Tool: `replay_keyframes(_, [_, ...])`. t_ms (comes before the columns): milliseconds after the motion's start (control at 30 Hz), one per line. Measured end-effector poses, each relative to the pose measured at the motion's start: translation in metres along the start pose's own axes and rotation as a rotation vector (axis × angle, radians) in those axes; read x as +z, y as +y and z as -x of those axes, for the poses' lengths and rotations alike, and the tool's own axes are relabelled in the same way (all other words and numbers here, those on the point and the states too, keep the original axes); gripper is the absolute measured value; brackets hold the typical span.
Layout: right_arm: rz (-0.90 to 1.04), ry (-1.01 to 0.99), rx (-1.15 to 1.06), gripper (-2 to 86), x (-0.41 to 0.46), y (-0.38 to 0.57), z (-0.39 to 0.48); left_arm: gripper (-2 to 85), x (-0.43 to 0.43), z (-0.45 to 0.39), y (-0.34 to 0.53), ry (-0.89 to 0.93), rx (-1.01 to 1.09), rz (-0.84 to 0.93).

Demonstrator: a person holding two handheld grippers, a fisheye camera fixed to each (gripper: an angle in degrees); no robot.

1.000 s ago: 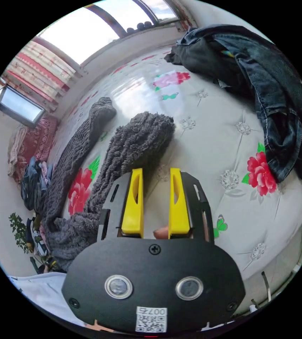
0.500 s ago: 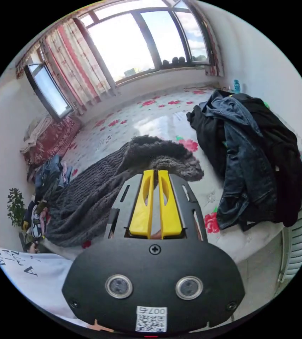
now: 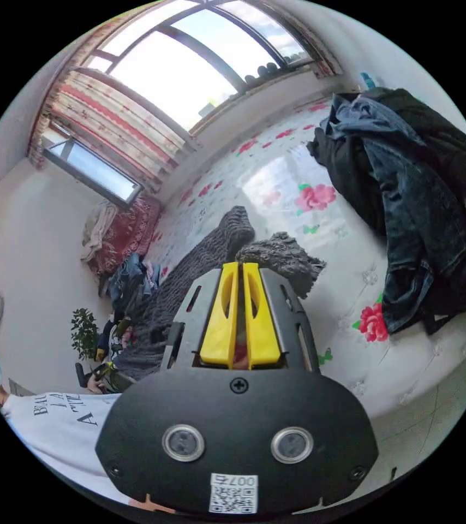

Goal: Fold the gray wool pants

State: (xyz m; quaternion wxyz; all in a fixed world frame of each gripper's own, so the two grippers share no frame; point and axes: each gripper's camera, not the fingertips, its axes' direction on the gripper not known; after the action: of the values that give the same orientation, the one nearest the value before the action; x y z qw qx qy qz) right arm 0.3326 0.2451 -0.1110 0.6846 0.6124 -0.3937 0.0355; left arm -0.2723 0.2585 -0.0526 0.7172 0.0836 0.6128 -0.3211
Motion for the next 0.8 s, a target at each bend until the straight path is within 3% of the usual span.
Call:
replay_keyframes(133, [-0.076, 0.105, -0.104, -0.1, -0.046, 0.017, 0.025, -1.0, -0.018, -0.020, 0.013, -0.069, 0.072, 0.015])
replay_keyframes(200, [0.007, 0.222, -0.067, 0.0, -0.039, 0.035, 0.007, -1.0, -0.008, -0.019, 0.034, -0.155, 0.101, 0.113])
replay_keyframes(367, [0.276, 0.421, 0.148, 1.5, 0.032, 0.101, -0.074, -0.9, 0.045, 0.001, 0.083, -0.144, 0.023, 0.261])
replay_keyframes(533, [0.349, 0.630, 0.148, 4.0, 0.059, 0.130, -0.078, 0.3, 0.069, 0.012, 0.106, -0.189, -0.085, 0.308])
replay_keyframes(600, [0.294, 0.642, 0.099, 4.8, 0.055, 0.130, -0.064, 0.8, 0.055, 0.003, 0.106, -0.255, -0.039, 0.265])
replay_keyframes(800, [0.216, 0.419, -0.075, 6.1, 0.096, 0.098, -0.009, 4.9, 0.042, -0.035, 0.065, -0.281, 0.096, 0.102])
